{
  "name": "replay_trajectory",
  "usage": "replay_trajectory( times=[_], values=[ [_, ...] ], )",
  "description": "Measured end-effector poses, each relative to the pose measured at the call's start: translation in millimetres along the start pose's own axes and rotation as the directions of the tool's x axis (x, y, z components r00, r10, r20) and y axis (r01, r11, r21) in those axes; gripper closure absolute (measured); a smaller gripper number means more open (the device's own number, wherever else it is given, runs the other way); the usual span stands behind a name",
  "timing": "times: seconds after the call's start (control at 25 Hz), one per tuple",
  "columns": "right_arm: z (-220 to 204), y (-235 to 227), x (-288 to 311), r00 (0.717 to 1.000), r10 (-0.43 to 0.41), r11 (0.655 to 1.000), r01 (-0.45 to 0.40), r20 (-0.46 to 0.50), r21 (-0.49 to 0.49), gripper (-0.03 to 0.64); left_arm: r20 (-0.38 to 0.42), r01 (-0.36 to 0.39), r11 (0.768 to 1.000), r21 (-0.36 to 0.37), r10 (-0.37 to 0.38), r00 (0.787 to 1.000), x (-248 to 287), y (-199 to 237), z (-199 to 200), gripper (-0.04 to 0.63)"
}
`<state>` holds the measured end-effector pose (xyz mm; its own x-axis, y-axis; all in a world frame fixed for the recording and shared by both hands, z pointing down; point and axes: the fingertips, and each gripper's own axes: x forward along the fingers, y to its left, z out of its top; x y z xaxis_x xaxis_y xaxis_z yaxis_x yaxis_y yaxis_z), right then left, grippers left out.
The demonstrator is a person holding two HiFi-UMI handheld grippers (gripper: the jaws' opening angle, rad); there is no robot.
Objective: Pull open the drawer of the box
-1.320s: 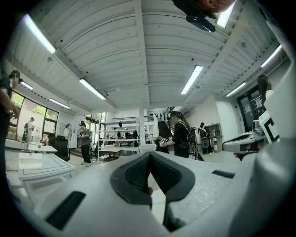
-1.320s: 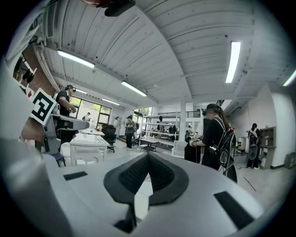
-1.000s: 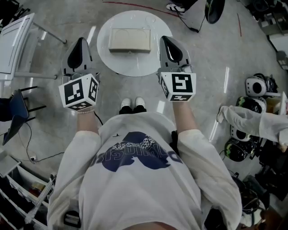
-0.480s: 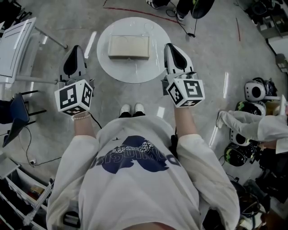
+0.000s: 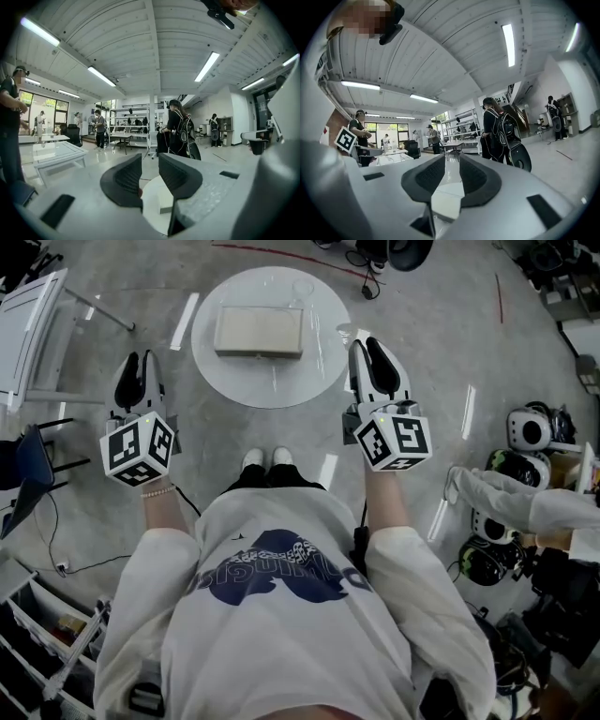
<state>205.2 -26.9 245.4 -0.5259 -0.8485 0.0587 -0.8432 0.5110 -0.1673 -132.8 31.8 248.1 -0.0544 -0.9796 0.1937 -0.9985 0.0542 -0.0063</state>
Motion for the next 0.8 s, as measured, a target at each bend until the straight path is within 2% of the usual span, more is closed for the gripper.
replay_trajectory(
  times=[0.2,0.52,0.64,0.8],
  values=[
    [-11.3,-2.4,4.2,0.999,0.027,1.0,-0.027,-0.019,0.007,0.518,-0.067,0.011,1.0,-0.02,-0.012,0.998,3.3,-9.2,-22.0,0.474],
    [-38.2,8.1,19.8,0.997,0.03,0.999,-0.029,-0.075,0.019,0.512,-0.175,0.048,0.998,-0.036,-0.053,0.983,30.0,-5.5,-57.1,0.472],
    [-50.6,12.2,29.5,0.995,0.002,1.0,0.001,-0.096,0.026,0.512,-0.222,0.098,0.994,-0.047,-0.106,0.969,53.1,-5.4,-74.6,0.472],
    [-69.8,19.6,47.6,0.991,-0.045,0.998,0.05,-0.126,0.036,0.512,-0.295,0.178,0.981,-0.076,-0.193,0.936,90.3,-5.7,-103.6,0.472]
  ],
)
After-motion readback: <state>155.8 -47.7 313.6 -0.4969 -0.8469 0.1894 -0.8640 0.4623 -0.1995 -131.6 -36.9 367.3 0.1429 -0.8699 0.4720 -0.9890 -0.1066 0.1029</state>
